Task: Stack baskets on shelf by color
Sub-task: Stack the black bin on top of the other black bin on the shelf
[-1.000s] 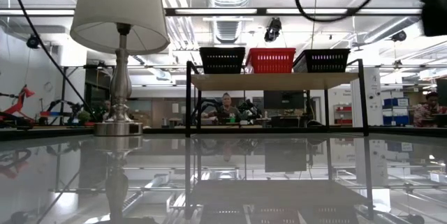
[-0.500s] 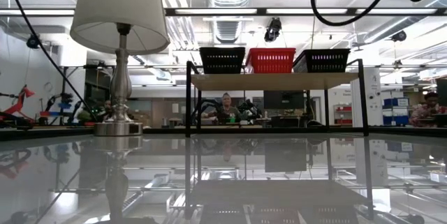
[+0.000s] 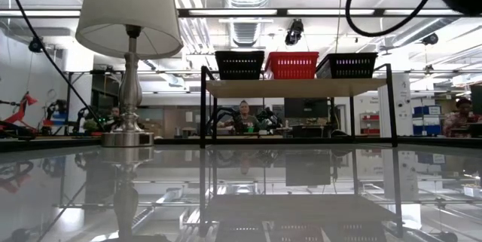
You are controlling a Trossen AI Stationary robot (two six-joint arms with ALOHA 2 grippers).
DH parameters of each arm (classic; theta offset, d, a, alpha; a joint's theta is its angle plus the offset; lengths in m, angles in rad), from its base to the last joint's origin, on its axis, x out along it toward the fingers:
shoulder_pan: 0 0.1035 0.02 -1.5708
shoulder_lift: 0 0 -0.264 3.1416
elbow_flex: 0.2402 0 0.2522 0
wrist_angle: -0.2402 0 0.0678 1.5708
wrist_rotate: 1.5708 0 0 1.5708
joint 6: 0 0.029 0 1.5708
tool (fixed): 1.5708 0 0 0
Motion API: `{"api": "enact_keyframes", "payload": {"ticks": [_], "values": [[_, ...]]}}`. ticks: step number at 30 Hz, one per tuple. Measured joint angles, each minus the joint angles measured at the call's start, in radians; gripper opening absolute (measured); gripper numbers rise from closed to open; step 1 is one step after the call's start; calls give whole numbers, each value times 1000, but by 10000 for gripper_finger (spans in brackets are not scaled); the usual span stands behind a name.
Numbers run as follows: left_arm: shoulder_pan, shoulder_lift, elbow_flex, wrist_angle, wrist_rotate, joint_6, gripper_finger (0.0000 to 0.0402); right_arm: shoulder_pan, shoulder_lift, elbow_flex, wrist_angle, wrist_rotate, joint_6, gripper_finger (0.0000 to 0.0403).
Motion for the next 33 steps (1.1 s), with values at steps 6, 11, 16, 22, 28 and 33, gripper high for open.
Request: {"api": "enact_keyframes", "payload": {"ticks": [6, 11, 16, 22, 28, 33], "values": [[0, 1, 0, 0, 0, 0, 136, -1, 30, -3, -4, 5, -1, 223], [0, 1, 0, -1, 0, -5, 136, -1, 31, -6, -6, 5, -7, 224], [0, 2, 0, -1, 0, -6, 136, -1, 31, -8, -12, 5, -9, 224], [0, 2, 0, -4, 0, -6, 136, -1, 50, -37, -29, 7, -17, 222], [0, 2, 0, -8, 0, -6, 136, -2, 64, -77, -23, 10, -47, 191], [-1, 2, 0, -7, 0, -6, 136, -2, 64, -85, -22, 13, -45, 127]]}}
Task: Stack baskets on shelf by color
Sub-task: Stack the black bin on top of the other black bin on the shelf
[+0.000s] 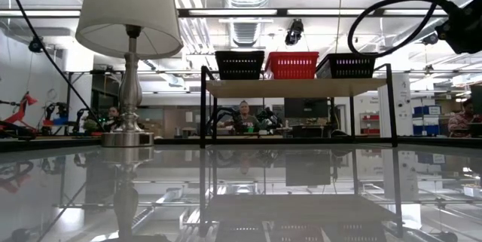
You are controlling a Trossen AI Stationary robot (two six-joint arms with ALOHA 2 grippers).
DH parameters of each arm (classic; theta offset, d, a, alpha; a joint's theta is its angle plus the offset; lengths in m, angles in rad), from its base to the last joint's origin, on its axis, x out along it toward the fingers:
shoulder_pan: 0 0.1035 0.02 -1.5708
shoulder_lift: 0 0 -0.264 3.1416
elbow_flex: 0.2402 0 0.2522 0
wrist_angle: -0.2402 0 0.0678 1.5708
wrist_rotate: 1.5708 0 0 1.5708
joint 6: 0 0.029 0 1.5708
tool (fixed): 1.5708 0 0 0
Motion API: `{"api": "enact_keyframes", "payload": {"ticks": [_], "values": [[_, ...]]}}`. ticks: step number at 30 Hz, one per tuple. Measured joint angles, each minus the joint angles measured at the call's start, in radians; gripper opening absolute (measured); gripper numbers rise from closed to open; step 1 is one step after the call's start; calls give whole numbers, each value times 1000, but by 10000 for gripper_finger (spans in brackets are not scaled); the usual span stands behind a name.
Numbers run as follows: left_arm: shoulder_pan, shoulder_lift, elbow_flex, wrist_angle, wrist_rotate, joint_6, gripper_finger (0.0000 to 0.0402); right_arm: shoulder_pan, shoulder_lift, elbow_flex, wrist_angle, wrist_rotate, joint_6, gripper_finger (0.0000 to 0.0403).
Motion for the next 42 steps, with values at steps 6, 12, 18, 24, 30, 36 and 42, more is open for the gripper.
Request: {"api": "enact_keyframes", "payload": {"ticks": [6, 12, 18, 24, 30, 36, 42], "values": [[0, 0, 0, 0, 0, 0, 136, 0, -1, 1, 4, -6, -9, 37], [0, 0, 0, 0, 0, 0, 136, 0, -32, 1, 23, -14, -83, 12], [0, 0, -2, 0, 0, 0, 136, 1, -59, 60, 122, 3, -635, 11], [1, -1, -2, 1, 0, 1, 136, 0, -59, 161, 126, 245, -1382, 11], [1, -1, -3, 0, 0, 1, 136, -45, -68, 315, -77, 565, -1686, 10], [1, -1, -3, 1, 0, 1, 136, -149, -70, 494, -388, 672, -1710, 9], [1, -1, -3, 1, 0, 1, 136, -312, -72, 637, -541, 673, -1801, 9]]}}
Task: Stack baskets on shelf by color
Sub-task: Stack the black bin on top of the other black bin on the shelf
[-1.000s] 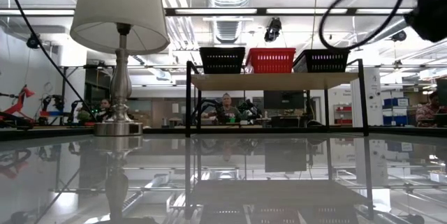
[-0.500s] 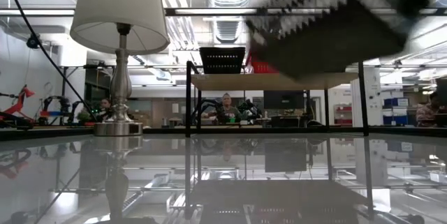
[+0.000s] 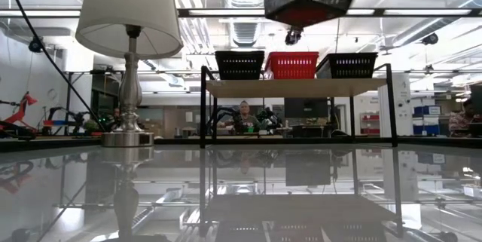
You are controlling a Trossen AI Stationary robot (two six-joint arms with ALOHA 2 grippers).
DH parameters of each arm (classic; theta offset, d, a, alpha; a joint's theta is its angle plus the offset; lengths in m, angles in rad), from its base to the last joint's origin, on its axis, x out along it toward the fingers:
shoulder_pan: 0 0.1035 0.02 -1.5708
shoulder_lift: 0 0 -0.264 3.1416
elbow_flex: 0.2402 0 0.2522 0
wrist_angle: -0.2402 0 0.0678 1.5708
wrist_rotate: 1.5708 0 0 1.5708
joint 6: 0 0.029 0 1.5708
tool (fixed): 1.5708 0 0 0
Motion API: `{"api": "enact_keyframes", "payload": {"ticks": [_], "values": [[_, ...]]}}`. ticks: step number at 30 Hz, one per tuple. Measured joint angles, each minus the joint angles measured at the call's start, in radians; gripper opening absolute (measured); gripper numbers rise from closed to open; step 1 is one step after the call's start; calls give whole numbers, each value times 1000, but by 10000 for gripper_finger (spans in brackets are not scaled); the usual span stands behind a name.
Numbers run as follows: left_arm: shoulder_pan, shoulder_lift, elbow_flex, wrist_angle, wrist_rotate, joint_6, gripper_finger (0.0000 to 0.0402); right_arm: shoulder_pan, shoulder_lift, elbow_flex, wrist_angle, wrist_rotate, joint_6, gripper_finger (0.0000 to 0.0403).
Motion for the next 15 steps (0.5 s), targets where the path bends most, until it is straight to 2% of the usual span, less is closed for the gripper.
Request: {"api": "enact_keyframes", "payload": {"ticks": [7, 15], "values": [[0, -1, -4, 0, 0, 0, 136, -223, -22, 146, 3, -12, -242, 9], [0, -3, -13, 0, 0, 0, 136, -527, -49, 230, 2, -172, -384, 9]]}}
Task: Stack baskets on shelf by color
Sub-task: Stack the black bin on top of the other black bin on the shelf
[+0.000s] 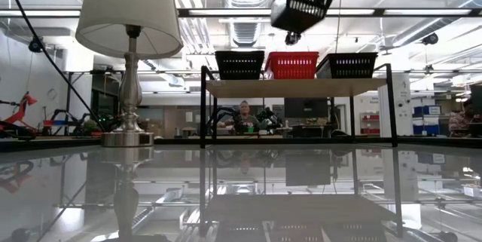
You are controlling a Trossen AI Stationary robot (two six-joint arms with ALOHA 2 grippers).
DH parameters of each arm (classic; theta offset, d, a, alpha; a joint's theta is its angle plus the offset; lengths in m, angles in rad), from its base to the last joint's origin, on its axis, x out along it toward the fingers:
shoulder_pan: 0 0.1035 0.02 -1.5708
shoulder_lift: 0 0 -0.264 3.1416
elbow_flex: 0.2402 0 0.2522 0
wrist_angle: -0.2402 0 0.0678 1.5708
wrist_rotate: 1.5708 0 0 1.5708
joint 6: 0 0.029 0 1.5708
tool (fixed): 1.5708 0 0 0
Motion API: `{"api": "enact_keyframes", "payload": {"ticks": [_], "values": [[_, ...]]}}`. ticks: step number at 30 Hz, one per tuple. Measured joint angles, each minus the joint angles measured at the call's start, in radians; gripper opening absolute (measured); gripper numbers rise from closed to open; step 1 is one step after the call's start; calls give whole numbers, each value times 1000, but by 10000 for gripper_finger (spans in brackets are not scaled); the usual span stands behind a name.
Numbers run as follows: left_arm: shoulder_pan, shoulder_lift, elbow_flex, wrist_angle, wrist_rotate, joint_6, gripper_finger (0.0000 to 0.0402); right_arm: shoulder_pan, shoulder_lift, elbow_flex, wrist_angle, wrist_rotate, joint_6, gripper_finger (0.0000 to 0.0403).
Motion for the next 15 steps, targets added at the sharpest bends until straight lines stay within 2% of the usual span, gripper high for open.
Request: {"api": "enact_keyframes", "payload": {"ticks": [4, 8, 15], "values": [[0, 0, 0, 0, 0, 0, 136, -126, -25, -28, -1, -57, -52, 9], [0, 0, -2, -1, 0, 0, 136, -219, -48, -60, 1, -72, -81, 9], [0, 0, -5, 0, 0, 0, 136, -308, -107, -160, 1, -103, -106, 9]]}}
